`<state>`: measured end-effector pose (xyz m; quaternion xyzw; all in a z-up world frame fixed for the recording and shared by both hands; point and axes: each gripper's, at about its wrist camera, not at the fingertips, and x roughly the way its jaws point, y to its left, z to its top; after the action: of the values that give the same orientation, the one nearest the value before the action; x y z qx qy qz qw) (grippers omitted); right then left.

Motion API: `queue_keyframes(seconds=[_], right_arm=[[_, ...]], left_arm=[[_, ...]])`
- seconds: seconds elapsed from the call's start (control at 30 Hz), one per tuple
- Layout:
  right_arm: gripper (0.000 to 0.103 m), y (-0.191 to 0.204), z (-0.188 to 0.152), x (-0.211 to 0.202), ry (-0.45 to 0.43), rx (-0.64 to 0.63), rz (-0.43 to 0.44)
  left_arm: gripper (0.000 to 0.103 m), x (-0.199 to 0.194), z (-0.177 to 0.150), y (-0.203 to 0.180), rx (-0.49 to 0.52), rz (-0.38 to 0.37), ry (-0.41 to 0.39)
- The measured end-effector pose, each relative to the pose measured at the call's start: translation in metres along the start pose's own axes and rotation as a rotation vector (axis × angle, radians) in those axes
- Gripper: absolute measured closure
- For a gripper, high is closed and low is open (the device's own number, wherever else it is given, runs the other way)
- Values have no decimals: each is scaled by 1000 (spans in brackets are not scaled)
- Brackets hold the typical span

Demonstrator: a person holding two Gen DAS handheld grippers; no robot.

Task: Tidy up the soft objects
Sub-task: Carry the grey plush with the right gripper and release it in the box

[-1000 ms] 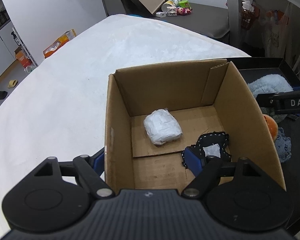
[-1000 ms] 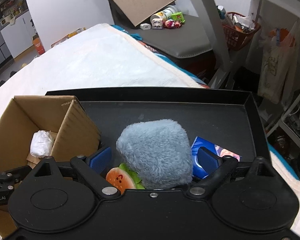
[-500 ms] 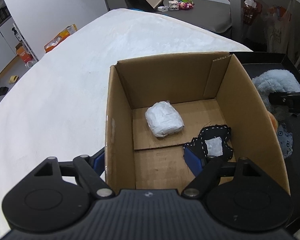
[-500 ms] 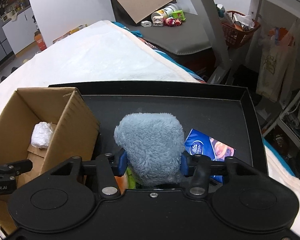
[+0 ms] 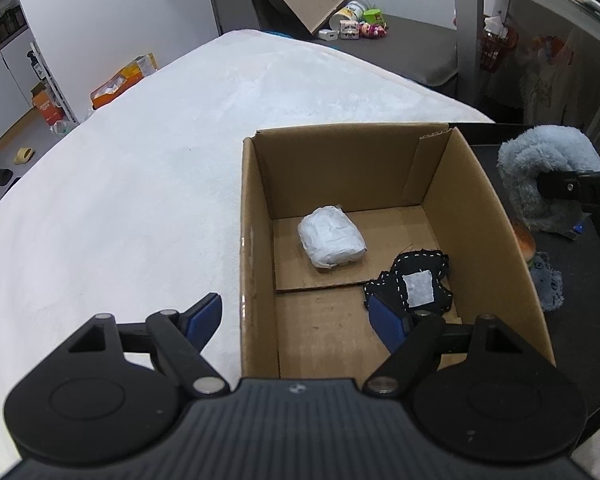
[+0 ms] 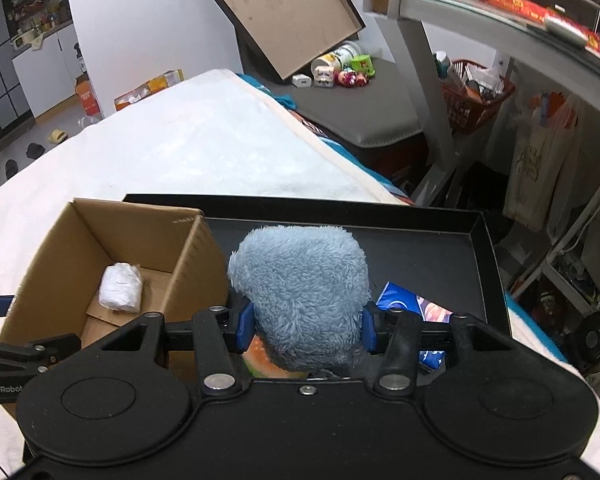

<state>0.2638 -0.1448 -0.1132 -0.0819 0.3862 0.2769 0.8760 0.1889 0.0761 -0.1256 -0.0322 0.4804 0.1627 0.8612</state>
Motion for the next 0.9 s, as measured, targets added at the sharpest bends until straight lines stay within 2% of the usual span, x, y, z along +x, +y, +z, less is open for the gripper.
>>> queue_keyframes(seconds=[0.2, 0.57, 0.77, 0.9], right_arm=[[55, 15, 3, -11, -14, -22, -5], [55, 51, 13, -33, -60, -94, 11], [55, 73, 19, -39, -76, -137, 33], [55, 86, 21, -38, -73, -168, 44]], left_arm=[[25, -10, -5, 9, -25, -29, -33], [28, -17, -14, 23, -48, -63, -46], [36, -18, -20, 33, -62, -86, -47], [55, -17, -23, 38, -70, -110, -40]])
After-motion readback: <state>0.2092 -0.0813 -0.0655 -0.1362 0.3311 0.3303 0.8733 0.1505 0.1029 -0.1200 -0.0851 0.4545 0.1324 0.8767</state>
